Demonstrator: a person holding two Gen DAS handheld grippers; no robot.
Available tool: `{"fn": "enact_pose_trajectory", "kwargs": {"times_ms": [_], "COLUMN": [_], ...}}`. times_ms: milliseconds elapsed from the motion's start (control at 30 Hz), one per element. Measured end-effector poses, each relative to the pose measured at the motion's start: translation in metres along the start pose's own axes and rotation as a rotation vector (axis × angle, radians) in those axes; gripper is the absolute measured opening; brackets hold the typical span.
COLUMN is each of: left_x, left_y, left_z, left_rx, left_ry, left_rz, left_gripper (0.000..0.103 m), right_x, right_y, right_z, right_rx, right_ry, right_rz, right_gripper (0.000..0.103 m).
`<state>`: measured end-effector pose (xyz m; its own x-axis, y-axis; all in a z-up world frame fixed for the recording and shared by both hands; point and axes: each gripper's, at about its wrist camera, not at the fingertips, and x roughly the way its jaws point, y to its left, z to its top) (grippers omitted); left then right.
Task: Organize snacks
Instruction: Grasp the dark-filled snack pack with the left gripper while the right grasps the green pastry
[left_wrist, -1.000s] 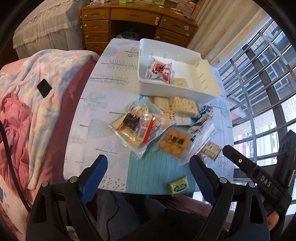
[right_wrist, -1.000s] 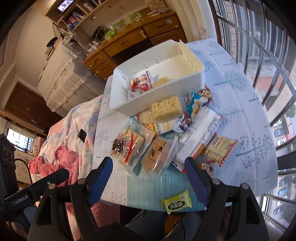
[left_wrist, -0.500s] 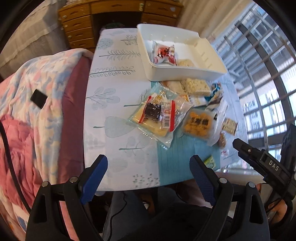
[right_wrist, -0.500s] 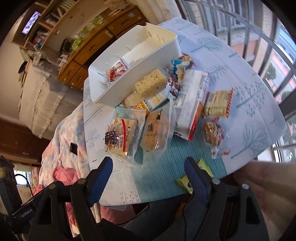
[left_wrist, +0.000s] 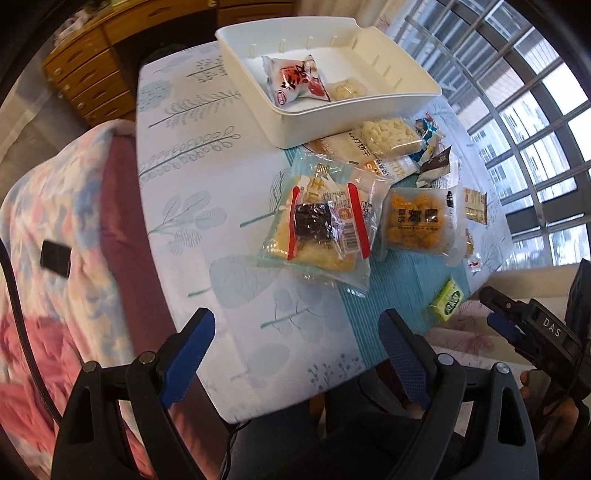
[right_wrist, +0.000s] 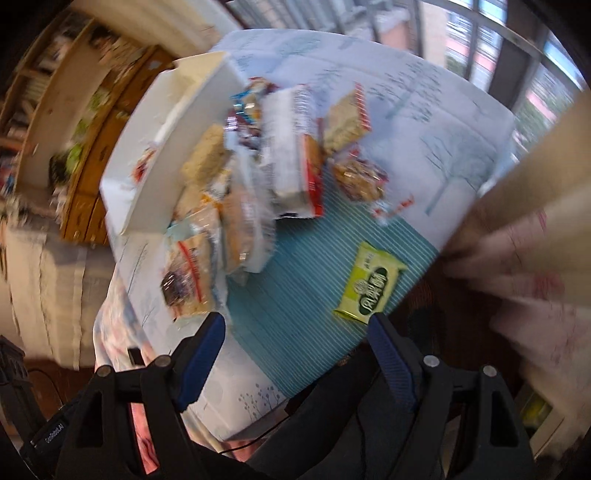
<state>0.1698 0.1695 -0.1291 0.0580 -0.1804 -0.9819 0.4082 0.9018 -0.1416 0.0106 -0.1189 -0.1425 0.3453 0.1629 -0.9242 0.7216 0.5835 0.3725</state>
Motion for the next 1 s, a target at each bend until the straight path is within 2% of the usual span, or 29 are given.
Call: {"fn": "enact_pose_trajectory", "kwargs": {"times_ms": [167,333,800,867,1000], "left_x": [0.028,0.058,0.122,0.129,0.140], "left_y": [0.002,0.006,0.002,0.001,0.001], "left_z": [0.021,0.037,0.077,0.081,0.084], "left_rx": [0.047,0.043,0.022,0.019,0.001], "left_ry": [0.021,0.042,0.091,0.116,0.153], "left_rz": [-0.039,-0.072,-0.076,-0.078,-0.081], "left_gripper": [0.089,0.089,0.088,0.081,0.076], "right_x": [0.010,0.029,0.082,0.088,0.096], "right_y": [-0.017,-0.036,-0.047,-0.047,-0.044], "right_z": [-0.004,-0.005,-0.004,0.001,0.006], "right_rx": [0.121,0.224,0.316,0.318,0.317], "right_ry": [-0.014,-0.024,0.001,0.005,0.013], "right_rz": [-0.033,-0.073,-0.182,-0.198,-0.221], "right_gripper": [0.080,0.080,0.080,0.073,0.061]}}
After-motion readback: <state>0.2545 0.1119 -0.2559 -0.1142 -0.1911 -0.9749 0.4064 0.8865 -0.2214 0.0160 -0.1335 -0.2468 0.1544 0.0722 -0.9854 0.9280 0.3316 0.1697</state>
